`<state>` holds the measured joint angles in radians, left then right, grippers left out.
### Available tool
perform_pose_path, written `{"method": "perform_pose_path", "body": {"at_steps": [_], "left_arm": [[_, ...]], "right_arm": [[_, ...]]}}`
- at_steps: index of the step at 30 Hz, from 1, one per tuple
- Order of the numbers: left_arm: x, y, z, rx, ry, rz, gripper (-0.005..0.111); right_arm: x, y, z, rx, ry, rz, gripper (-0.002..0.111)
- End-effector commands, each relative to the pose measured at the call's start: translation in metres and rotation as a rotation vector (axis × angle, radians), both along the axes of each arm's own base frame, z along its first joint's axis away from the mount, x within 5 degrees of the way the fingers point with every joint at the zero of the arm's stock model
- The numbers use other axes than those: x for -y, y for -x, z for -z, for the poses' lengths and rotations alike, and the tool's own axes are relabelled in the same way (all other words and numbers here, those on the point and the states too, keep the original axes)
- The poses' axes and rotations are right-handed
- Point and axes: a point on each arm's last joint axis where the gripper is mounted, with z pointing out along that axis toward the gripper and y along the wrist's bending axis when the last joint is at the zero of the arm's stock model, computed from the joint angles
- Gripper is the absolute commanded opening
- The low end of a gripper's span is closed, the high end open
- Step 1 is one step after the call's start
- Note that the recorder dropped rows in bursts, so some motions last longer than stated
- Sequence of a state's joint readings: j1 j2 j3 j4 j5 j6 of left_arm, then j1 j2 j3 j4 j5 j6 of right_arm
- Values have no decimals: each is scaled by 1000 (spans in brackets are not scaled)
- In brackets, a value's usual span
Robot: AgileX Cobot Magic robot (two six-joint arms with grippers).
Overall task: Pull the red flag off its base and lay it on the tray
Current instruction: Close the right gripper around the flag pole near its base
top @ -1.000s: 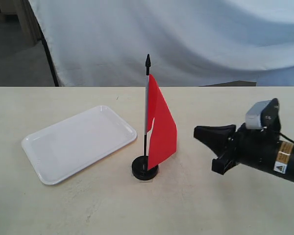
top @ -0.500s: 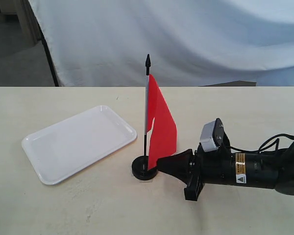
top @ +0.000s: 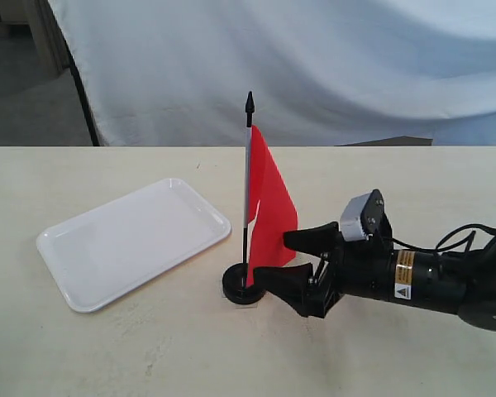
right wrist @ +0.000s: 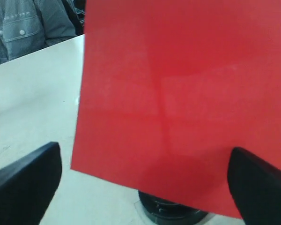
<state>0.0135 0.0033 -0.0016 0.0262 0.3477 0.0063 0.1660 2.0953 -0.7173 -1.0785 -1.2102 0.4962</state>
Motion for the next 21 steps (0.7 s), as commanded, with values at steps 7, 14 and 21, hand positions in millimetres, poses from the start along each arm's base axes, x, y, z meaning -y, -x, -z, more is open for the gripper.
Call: {"method": "perform_pose_path", "body": {"at_steps": [7,14,21], "left_arm": [[0,0,0,6,3,0,0],[0,0,0,6,3,0,0],[0,0,0,6,3,0,0]], "right_arm": [[-21,-6,-5,133,0,103,89],[-40,-11,-6,182,64,107,89],[-45,-22,-6,165,120,168,89]]}}
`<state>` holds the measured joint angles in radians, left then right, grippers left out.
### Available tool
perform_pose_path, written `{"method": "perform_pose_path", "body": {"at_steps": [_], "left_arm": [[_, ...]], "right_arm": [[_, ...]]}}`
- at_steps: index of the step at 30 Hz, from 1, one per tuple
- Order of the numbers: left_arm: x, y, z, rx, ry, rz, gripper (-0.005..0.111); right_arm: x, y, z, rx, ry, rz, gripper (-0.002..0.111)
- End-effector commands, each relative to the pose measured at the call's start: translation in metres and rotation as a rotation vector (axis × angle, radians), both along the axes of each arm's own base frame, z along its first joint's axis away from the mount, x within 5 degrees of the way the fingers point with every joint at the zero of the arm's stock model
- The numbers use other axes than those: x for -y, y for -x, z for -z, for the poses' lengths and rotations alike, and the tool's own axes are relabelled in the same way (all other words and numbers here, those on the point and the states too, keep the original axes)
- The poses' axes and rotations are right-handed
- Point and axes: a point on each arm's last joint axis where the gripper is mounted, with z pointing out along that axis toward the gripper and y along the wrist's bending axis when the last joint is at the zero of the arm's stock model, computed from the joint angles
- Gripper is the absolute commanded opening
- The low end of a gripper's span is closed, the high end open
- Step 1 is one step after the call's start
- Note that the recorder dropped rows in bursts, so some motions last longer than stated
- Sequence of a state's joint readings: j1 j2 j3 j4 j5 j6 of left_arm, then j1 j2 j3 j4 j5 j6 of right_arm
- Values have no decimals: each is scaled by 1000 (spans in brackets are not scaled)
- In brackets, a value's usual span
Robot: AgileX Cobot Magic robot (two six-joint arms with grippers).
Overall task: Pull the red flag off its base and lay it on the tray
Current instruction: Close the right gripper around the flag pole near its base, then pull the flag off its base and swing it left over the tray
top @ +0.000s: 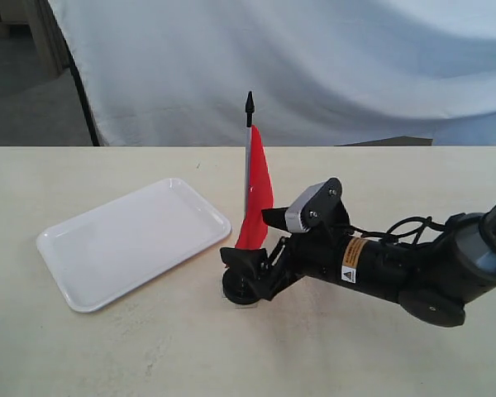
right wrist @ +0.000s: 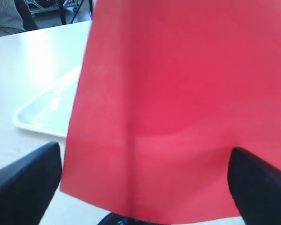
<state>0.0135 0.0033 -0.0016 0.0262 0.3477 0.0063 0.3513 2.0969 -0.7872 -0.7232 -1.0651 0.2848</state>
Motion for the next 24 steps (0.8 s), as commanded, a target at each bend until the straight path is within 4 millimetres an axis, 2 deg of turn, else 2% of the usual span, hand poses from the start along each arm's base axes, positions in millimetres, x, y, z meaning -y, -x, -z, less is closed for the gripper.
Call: {"method": "perform_pose_path", "body": {"at_steps": [1,7,19,24], "left_arm": [[0,0,0,6,3,0,0],[0,0,0,6,3,0,0],[0,0,0,6,3,0,0],[0,0,0,6,3,0,0]], "right_arm": [[0,-6,-1,7,11,40,89],[1,-6,-1,11,12,42,89],[-3,-12,14,-5,-7,32,89],[-3,-11,14,-1,-17,29,88]]}}
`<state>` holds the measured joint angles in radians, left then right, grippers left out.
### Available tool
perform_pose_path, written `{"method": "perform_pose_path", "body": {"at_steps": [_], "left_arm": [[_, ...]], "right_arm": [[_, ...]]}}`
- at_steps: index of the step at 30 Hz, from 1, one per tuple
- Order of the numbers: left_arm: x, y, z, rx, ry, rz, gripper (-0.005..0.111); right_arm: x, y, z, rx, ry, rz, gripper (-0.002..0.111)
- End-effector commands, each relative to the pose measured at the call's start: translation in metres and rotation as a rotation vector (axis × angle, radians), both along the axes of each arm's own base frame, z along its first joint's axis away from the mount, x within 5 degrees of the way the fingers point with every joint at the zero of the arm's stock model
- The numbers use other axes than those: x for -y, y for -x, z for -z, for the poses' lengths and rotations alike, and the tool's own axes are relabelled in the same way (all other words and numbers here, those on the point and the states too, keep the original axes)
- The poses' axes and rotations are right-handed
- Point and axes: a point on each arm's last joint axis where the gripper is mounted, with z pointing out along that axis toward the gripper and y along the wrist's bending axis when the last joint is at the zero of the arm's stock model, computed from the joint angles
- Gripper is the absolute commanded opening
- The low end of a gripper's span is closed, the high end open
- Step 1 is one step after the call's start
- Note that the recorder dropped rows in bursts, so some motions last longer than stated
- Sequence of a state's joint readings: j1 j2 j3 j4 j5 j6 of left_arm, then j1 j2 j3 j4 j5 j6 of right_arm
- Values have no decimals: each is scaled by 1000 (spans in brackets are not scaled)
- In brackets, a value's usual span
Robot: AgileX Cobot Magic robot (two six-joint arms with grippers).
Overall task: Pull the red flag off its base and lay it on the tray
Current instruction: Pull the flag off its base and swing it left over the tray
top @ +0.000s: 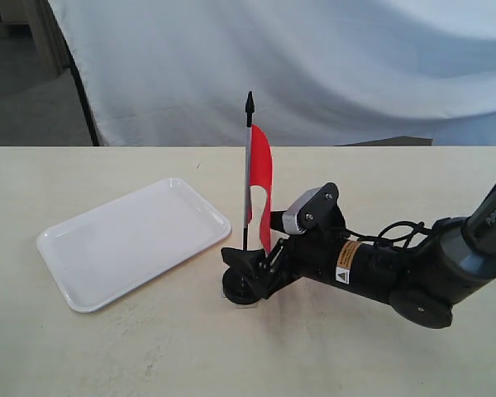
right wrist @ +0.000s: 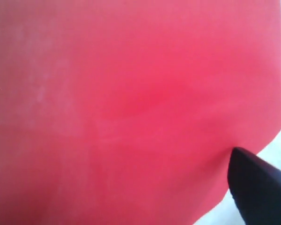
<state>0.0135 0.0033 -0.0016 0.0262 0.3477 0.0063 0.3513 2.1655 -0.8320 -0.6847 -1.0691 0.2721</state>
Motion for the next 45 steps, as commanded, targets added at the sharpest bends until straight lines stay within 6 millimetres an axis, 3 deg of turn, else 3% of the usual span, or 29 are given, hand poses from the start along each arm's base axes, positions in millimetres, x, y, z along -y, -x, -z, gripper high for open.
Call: {"method": "perform_pose_path", "body": {"at_steps": [1,6,11,19,24,28,31,36,40,45], "left_arm": [[0,0,0,6,3,0,0],[0,0,0,6,3,0,0],[0,0,0,6,3,0,0],[0,0,0,6,3,0,0],[0,0,0,6,3,0,0],[0,0,0,6,3,0,0],[0,0,0,6,3,0,0],[0,0,0,6,3,0,0],[0,0,0,6,3,0,0],[0,0,0,6,3,0,0]], "right_arm": [[-2,0,-2,14,-17,-4,84],[-2,0,-2,14,-17,-4,33],[-1,-1,-1,26,3,-7,1],[-4,3,-4,85,-2,-70,-1],[-5,-2,-45,184,-18,-61,-1],[-13,-19,-79,215,203,-28,-1],[-44,-38,-91,249,530,-28,-1],[-94,-55,-67,363,975,-115,-1],[-127,-62,-50,441,1096,-175,-1],[-161,-54,-32,591,1283,-265,-1]]}}
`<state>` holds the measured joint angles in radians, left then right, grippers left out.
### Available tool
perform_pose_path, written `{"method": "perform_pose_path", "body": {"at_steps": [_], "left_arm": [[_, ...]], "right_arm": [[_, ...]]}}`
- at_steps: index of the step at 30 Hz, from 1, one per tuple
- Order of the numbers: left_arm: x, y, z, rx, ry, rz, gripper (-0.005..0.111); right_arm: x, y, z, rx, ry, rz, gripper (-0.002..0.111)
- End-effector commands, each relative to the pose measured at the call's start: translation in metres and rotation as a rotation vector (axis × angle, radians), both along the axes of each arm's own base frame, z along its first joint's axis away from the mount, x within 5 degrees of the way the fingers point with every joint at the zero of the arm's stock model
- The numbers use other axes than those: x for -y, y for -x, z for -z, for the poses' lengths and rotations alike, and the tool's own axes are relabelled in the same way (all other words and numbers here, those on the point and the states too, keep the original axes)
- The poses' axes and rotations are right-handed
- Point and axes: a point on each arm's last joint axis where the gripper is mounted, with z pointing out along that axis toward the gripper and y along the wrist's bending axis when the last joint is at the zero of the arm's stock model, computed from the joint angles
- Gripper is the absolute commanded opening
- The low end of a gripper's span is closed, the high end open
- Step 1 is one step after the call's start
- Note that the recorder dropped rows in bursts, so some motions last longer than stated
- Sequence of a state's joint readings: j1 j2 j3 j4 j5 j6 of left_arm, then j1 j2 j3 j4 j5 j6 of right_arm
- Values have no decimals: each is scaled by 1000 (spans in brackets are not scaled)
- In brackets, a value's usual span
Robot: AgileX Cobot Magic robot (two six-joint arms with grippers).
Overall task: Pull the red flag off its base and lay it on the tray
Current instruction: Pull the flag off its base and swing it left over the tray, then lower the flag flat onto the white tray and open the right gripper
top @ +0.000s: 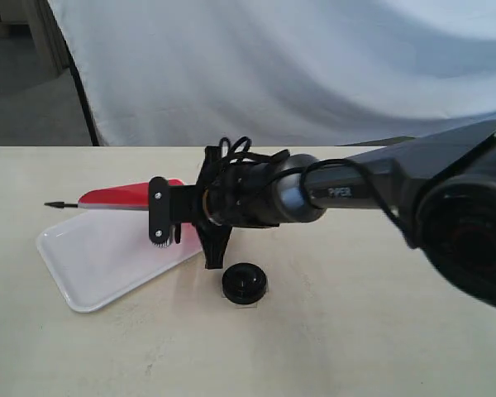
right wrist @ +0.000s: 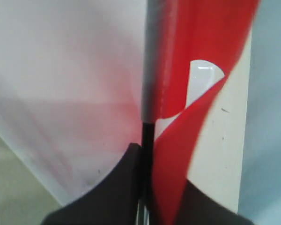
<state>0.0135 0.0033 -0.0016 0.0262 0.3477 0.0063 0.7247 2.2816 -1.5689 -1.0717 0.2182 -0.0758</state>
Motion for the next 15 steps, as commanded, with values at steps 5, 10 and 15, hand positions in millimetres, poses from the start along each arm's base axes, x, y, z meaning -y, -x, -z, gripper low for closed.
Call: {"method": "perform_pose_path", "body": {"at_steps": [5,10,15], "left_arm": [[0,0,0,6,3,0,0],[0,0,0,6,3,0,0],[0,0,0,6,3,0,0]], "right_arm": [[-33,6,20,144,221,-125,-1],[-37,4,26,152,232,-135,-1],[-37,4,26,153,230,-137,0]]}}
